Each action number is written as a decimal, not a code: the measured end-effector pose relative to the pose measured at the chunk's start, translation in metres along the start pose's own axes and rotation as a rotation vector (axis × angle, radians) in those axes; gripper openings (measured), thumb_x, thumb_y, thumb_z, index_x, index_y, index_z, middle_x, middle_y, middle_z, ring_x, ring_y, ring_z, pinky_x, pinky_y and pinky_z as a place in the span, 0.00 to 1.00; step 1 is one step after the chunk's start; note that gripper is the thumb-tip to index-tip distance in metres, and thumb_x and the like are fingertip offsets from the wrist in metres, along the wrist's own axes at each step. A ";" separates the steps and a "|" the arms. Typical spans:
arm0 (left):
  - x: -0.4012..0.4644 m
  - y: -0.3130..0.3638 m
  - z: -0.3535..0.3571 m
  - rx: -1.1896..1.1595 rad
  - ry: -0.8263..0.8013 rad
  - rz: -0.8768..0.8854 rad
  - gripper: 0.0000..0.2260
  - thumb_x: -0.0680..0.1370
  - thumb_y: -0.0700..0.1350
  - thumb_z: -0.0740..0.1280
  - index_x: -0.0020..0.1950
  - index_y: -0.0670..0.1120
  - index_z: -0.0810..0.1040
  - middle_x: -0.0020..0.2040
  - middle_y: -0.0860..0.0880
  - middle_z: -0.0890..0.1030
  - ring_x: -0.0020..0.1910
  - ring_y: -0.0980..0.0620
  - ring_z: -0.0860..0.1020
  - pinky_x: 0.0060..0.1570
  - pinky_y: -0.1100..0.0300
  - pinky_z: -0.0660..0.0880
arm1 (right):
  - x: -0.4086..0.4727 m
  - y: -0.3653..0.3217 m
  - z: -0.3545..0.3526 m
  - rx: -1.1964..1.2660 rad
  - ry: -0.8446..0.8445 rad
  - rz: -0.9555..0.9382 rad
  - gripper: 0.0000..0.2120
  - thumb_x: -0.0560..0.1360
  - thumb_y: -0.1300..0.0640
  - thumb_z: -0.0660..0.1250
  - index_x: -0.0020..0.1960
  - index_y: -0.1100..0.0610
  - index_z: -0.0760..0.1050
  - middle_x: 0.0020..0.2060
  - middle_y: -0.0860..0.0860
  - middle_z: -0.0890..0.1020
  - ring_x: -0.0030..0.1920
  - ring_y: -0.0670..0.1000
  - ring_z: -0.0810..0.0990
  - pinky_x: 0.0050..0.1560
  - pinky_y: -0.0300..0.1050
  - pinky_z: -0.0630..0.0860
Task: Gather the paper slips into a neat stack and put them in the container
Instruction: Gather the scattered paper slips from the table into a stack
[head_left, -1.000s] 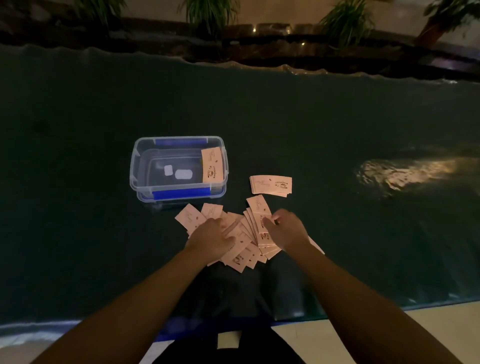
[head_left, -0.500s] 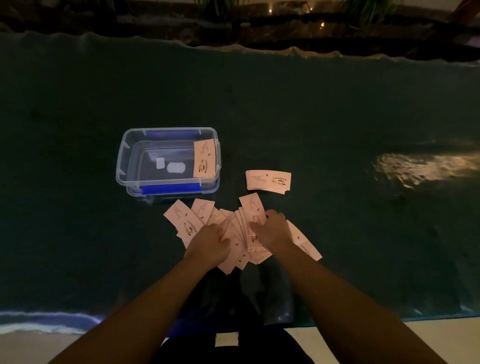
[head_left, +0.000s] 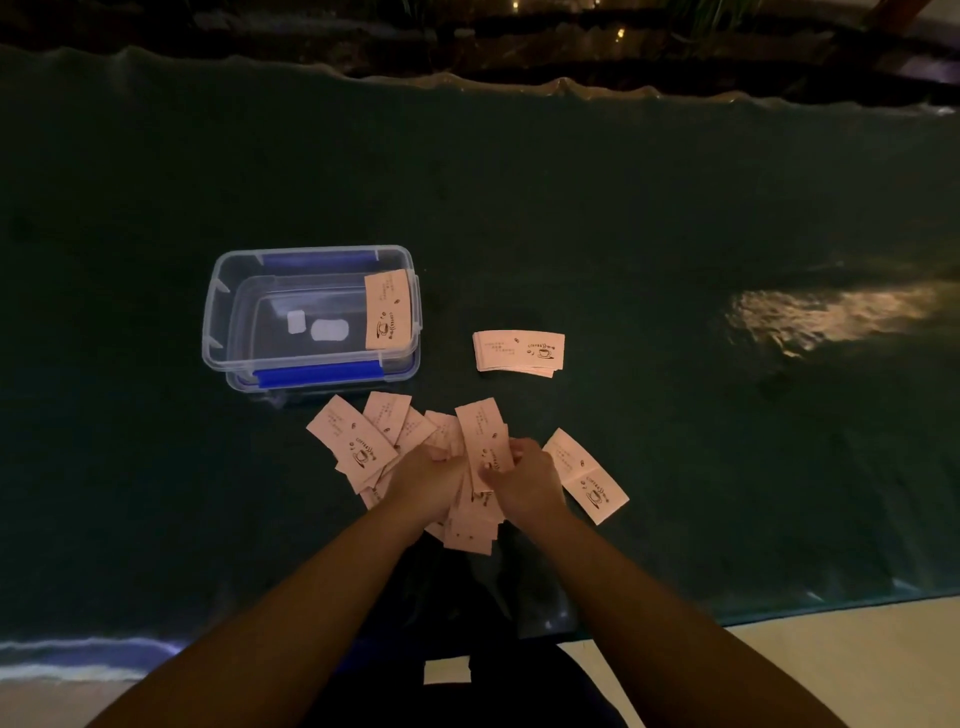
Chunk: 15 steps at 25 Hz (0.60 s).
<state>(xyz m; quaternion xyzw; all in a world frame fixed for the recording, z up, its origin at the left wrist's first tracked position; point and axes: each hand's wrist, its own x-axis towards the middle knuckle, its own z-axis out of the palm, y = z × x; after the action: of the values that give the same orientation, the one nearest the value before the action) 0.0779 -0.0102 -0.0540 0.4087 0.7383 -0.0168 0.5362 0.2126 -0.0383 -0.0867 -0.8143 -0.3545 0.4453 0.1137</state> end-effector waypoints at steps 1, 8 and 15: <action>-0.003 0.005 0.002 -0.001 0.005 -0.019 0.05 0.82 0.50 0.66 0.52 0.51 0.80 0.48 0.47 0.83 0.47 0.46 0.83 0.53 0.48 0.83 | -0.002 0.000 0.000 0.007 0.002 0.001 0.28 0.77 0.50 0.76 0.74 0.49 0.71 0.70 0.51 0.77 0.51 0.49 0.84 0.43 0.46 0.85; -0.007 0.025 0.017 0.018 0.050 0.005 0.11 0.84 0.46 0.65 0.66 0.46 0.76 0.50 0.47 0.78 0.41 0.50 0.78 0.37 0.59 0.75 | -0.013 0.006 0.003 0.079 -0.018 -0.062 0.22 0.79 0.50 0.74 0.71 0.50 0.76 0.67 0.48 0.81 0.46 0.42 0.77 0.40 0.36 0.74; -0.005 0.014 0.017 -0.201 -0.036 0.125 0.18 0.82 0.42 0.66 0.72 0.39 0.73 0.54 0.47 0.82 0.49 0.48 0.82 0.50 0.54 0.83 | -0.007 0.024 -0.034 -0.034 0.000 -0.145 0.16 0.82 0.52 0.68 0.70 0.49 0.77 0.68 0.52 0.79 0.61 0.51 0.78 0.59 0.47 0.79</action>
<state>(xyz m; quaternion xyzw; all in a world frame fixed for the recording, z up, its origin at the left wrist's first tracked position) 0.1003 -0.0119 -0.0509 0.3977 0.6998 0.0833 0.5875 0.2491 -0.0556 -0.0743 -0.7883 -0.4204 0.4295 0.1318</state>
